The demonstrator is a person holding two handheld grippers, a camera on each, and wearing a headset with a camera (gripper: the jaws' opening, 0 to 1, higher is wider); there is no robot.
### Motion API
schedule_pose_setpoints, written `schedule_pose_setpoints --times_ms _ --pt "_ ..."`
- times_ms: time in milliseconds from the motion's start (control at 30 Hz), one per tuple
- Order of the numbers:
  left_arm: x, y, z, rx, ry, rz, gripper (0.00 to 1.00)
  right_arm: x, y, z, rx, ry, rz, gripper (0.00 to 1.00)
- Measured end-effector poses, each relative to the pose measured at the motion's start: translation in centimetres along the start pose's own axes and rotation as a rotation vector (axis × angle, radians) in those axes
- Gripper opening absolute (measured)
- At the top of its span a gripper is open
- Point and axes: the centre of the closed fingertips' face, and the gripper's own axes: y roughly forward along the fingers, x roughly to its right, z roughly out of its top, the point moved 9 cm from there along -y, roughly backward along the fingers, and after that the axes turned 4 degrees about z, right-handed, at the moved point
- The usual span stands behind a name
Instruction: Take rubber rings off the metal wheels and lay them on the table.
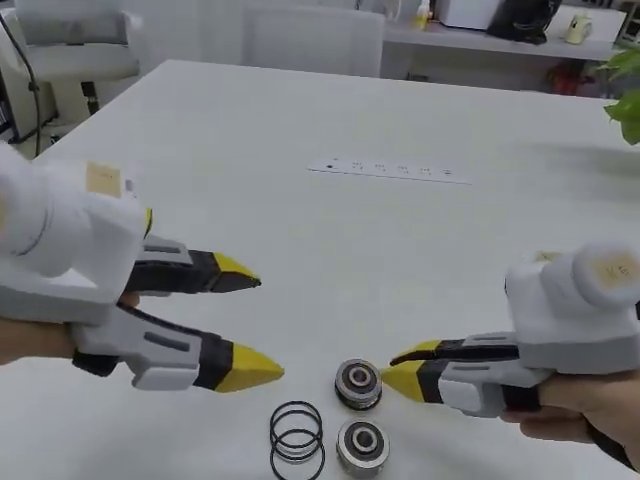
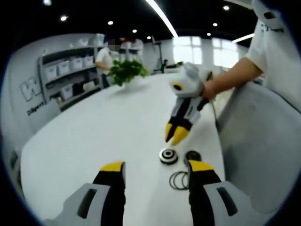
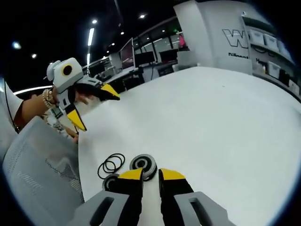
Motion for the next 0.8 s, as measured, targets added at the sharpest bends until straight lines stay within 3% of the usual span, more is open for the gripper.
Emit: schedule_pose_setpoints --times_ms 333,600,700,800 --pt "0.4 3.6 1.5 0.007 0.043 -0.066 0.51 0.0 0.2 -1.1 -0.061 -0.014 0.014 0.15" --pt "1.3 6.5 0.8 -0.03 0.056 -0.103 0.44 -0.4 0.7 -0.9 -0.064 -0.042 0.028 0.18" --pt "1.5 7.5 0.4 -0.026 0.042 -0.107 0.41 -0.5 0.8 -0.9 -0.066 -0.048 0.031 0.18" --pt "1.7 8.4 -0.1 -0.051 0.055 -0.092 0.36 -0.6 1.1 -0.9 -0.071 -0.063 0.032 0.19"
